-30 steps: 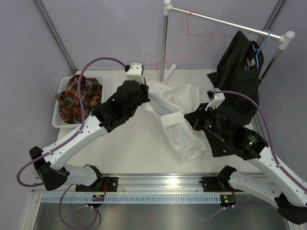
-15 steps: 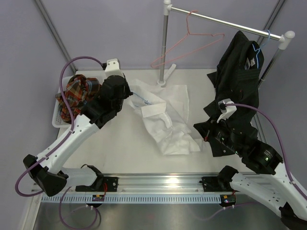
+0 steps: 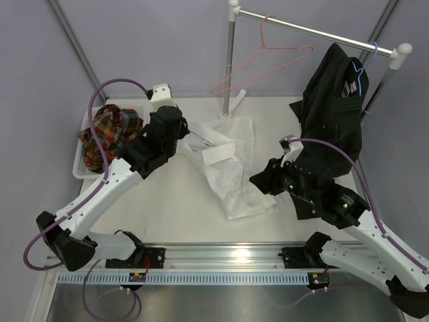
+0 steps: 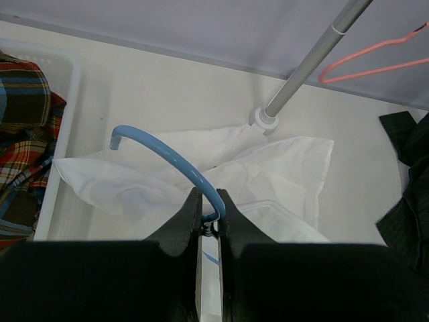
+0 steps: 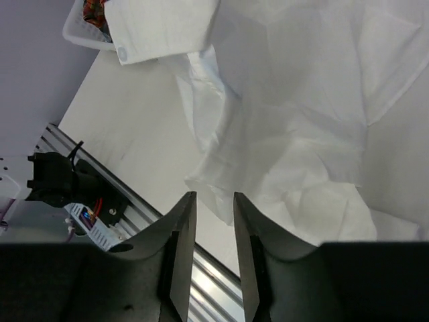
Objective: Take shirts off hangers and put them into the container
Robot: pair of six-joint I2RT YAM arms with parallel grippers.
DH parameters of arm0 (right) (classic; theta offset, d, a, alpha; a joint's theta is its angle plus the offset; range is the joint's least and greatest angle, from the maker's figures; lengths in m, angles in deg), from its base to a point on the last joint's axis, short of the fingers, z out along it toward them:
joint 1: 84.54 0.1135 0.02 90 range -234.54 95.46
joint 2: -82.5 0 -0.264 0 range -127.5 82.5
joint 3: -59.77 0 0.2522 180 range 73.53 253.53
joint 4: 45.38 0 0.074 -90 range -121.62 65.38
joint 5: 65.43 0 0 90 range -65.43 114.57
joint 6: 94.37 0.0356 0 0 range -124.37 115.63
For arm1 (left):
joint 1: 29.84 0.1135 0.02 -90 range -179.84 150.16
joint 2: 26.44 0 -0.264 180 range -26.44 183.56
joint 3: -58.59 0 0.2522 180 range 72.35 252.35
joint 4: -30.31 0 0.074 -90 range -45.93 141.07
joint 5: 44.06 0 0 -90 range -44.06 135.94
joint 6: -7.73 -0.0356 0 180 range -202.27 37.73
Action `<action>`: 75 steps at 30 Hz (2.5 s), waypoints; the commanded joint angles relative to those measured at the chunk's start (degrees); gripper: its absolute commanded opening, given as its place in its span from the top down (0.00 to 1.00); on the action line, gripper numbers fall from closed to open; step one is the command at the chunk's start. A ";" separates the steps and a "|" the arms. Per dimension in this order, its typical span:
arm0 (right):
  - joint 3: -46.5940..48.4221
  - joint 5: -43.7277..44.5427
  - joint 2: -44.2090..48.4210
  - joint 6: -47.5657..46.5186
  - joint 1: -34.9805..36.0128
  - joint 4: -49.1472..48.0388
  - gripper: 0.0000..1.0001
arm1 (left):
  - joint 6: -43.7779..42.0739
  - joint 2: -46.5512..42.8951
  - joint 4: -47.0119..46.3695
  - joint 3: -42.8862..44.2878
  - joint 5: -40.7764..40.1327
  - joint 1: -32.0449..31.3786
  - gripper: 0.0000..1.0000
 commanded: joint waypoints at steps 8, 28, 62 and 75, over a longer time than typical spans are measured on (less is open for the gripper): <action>0.31 0.64 -10.09 14.06 2.77 -21.94 0.40 | 4.88 -0.48 -4.90 -1.97 -3.11 -3.67 1.00; -4.87 7.49 -15.99 25.76 5.32 -33.11 0.35 | 8.66 -3.56 -8.86 -4.61 -6.01 -3.76 1.00; -15.06 23.31 -2.20 26.47 5.24 -26.17 1.00 | 10.51 -7.07 -10.35 -7.95 -5.75 -0.77 1.00; -19.11 28.59 8.78 26.03 5.15 -13.87 1.00 | 9.63 -9.71 -10.18 -9.35 -2.94 2.39 1.00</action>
